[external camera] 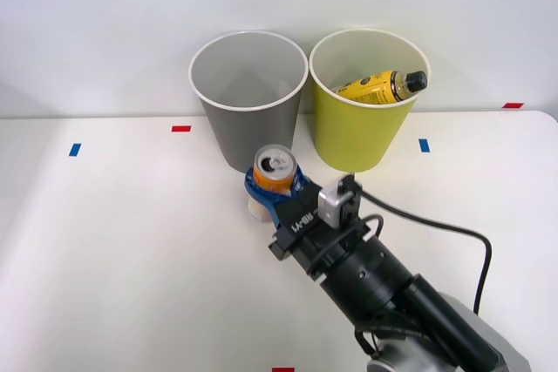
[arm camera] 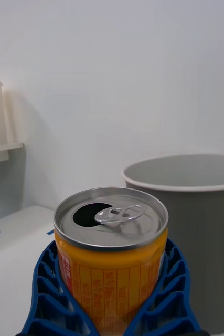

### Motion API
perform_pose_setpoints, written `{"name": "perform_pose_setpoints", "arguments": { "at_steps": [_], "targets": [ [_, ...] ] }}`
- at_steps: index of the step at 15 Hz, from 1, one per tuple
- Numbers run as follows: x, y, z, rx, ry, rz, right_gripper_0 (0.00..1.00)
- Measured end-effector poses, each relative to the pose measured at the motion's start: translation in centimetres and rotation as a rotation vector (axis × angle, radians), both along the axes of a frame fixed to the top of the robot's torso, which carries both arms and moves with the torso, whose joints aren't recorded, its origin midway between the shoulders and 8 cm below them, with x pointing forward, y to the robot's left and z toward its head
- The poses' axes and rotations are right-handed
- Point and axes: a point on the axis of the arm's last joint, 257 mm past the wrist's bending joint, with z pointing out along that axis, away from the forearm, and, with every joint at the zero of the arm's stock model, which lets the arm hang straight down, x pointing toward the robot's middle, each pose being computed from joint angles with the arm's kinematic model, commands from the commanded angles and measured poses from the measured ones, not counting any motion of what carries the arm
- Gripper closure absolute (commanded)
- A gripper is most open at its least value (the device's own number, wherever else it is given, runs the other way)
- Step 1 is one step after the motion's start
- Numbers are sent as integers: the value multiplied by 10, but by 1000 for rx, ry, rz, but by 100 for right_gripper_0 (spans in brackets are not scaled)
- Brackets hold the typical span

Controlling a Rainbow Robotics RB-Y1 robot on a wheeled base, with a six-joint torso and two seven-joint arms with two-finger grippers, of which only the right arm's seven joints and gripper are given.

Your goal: Put cans in the gray bin, plastic bottles in the light green bin

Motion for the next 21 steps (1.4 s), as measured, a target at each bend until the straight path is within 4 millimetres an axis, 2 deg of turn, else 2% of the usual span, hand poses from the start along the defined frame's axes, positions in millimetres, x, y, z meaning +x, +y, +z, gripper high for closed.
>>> {"name": "perform_pose_setpoints", "arguments": {
  "at_steps": [2, 9, 14, 18, 21],
  "targets": [
    [11, 6, 37, 41, -13, 6, 100],
    [58, 29, 115, 86, 25, 22, 100],
    [93, 40, 147, 68, 108, 23, 100],
    [144, 61, 144, 92, 139, -4, 100],
    [181, 65, 154, 58, 135, -43, 100]
  ]
}}
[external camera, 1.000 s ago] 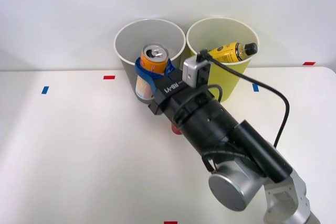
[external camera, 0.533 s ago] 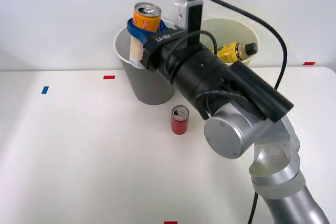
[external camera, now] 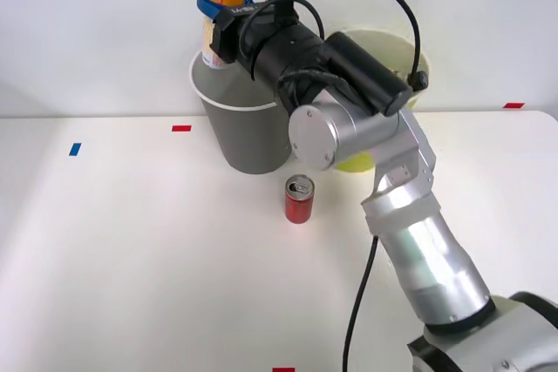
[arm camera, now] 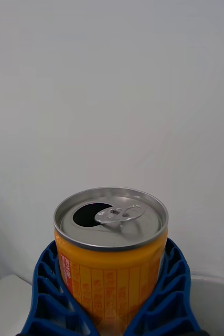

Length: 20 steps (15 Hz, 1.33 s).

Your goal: Put cans in the gray bin, plastic bottles in the light green bin

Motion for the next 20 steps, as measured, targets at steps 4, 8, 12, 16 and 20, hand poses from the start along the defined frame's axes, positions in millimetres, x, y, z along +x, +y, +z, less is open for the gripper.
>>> {"name": "perform_pose_setpoints", "arguments": {
  "at_steps": [4, 8, 12, 16, 20],
  "targets": [
    [34, -10, 0, -38, 15, -53, 100],
    [35, -8, -2, -49, 16, -54, 71],
    [33, -3, -4, -61, 12, -47, 19],
    [21, 8, -6, -64, -36, -27, 17],
    [11, -19, -27, -99, -61, -49, 17]
  ]
}}
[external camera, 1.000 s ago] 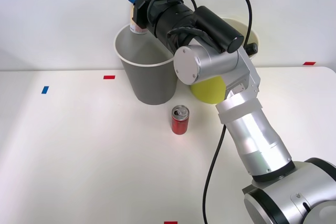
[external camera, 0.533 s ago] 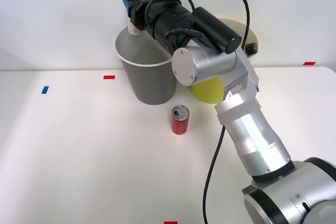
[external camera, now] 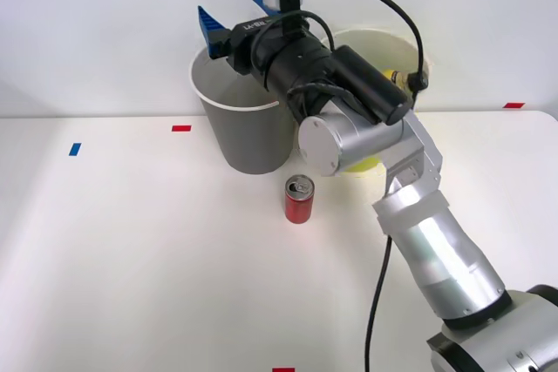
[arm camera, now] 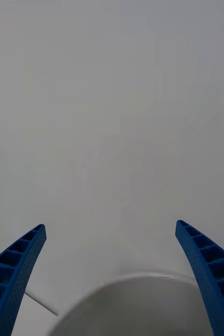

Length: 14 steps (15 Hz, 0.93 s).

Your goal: Put cans in the gray bin, plastic bottles in the light green bin

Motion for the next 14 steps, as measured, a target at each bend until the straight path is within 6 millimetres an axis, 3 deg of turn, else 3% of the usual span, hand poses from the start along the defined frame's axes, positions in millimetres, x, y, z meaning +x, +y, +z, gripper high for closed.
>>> {"name": "perform_pose_setpoints", "arguments": {
  "at_steps": [5, 10, 14],
  "targets": [
    [-44, -51, -16, -32, -57, -29, 18],
    [-111, -114, -69, -61, -20, -78, 17],
    [-163, -159, -93, -10, -67, -127, 17]
  ]
}}
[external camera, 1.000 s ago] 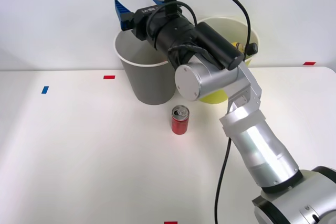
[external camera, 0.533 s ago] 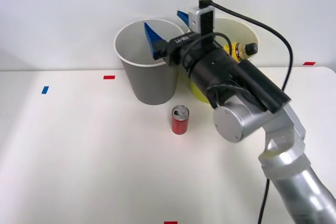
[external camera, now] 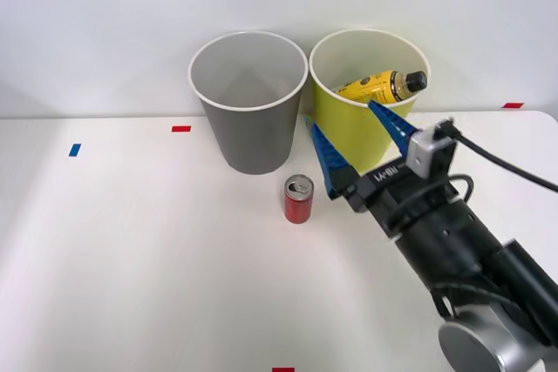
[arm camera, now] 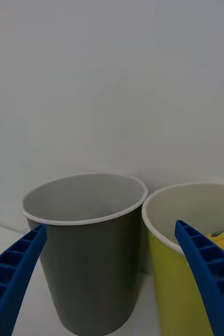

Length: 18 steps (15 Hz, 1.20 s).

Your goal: Put cans in the gray bin, plastic bottles in the light green bin

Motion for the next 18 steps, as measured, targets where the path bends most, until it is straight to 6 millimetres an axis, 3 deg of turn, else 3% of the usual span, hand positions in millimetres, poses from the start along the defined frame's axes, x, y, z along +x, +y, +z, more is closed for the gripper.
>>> {"name": "perform_pose_setpoints", "arguments": {
  "at_steps": [3, 8, 12, 18],
  "targets": [
    [-37, -28, -38, 0, 28, -29, 17],
    [-74, -79, -86, -5, 122, -153, 18],
    [-100, -102, -106, -25, 154, -219, 18],
    [-117, -127, -133, -42, 218, -331, 17]
  ]
}}
